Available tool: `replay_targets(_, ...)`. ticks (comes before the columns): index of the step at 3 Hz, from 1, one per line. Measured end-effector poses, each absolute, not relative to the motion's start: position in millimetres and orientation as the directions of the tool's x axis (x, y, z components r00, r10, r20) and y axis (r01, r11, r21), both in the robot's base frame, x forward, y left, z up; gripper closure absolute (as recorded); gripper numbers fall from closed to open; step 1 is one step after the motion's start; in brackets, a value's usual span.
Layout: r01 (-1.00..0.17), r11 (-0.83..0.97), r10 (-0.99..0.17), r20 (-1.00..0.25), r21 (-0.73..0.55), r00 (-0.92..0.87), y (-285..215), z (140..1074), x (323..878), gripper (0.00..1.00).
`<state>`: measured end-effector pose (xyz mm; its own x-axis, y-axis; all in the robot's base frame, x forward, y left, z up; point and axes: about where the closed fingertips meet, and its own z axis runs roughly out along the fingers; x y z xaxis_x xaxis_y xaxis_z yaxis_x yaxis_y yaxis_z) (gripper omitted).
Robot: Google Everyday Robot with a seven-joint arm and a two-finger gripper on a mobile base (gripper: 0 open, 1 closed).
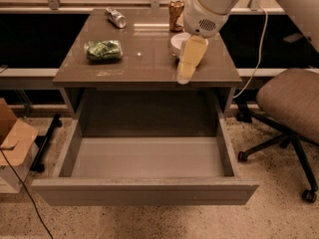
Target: Place green can into top drawer
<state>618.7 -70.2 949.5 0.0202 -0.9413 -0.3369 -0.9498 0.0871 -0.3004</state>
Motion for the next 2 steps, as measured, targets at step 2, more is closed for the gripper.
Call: replay_targets(2, -0.963, 0.044, -0.925, -0.376, -0.268, 0.062, -20.5, 926.4, 658.9, 0.00)
